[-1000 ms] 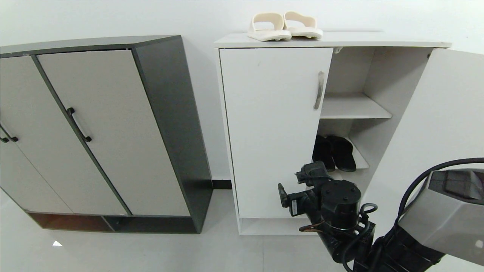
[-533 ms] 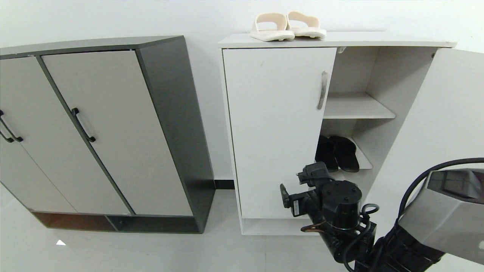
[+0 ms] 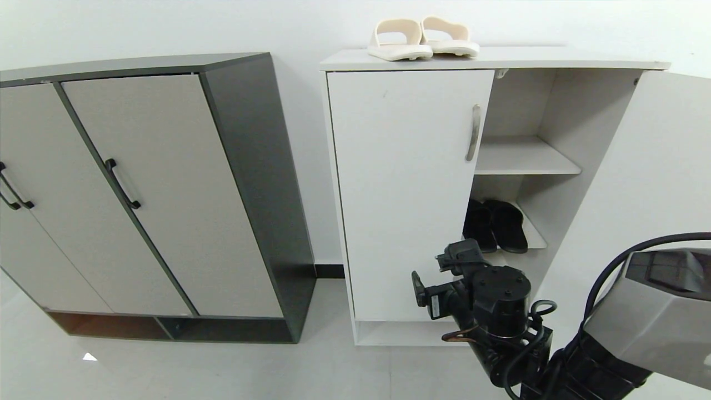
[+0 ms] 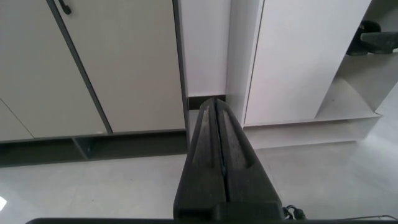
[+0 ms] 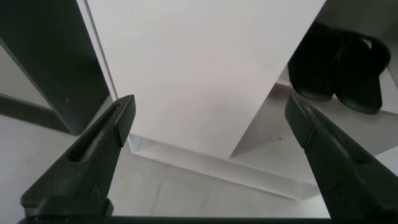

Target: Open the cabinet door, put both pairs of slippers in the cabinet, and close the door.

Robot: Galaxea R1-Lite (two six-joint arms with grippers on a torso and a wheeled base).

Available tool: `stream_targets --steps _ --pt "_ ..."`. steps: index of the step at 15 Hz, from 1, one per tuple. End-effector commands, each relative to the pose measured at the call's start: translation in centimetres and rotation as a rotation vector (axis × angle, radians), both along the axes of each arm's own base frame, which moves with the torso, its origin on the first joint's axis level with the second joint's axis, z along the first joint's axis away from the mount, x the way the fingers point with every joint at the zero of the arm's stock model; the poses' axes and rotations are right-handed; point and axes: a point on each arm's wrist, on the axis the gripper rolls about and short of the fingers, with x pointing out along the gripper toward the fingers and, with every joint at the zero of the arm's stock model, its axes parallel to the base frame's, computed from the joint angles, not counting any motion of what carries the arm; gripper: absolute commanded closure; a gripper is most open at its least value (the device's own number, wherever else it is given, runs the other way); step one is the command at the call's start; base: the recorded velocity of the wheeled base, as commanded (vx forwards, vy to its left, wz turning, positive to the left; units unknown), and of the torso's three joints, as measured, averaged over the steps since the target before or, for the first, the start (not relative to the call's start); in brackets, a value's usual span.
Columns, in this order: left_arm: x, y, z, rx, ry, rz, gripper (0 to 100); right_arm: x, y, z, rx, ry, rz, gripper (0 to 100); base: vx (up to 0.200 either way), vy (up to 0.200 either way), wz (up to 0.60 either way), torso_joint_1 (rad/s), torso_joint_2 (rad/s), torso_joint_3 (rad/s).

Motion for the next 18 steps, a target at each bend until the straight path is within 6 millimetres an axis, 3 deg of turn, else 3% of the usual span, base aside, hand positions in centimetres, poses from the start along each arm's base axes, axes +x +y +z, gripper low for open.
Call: stream_targets --steps 1,8,18 --pt "0.01 0.00 0.02 0.000 0.000 0.001 100 0.04 0.03 -0.21 -0.004 0.004 0.000 0 0.000 0.000 0.00 0.002 -0.14 -0.139" --pt "0.01 0.00 0.02 0.000 0.000 0.001 100 0.04 0.03 -0.21 -0.004 0.004 0.000 0 0.000 0.000 0.00 0.037 -0.38 -0.342" --pt "0.01 0.00 0.02 0.000 0.000 0.001 100 0.15 -0.09 -0.21 -0.004 0.004 -0.004 0 0.000 0.000 0.00 0.145 -0.47 -0.331"
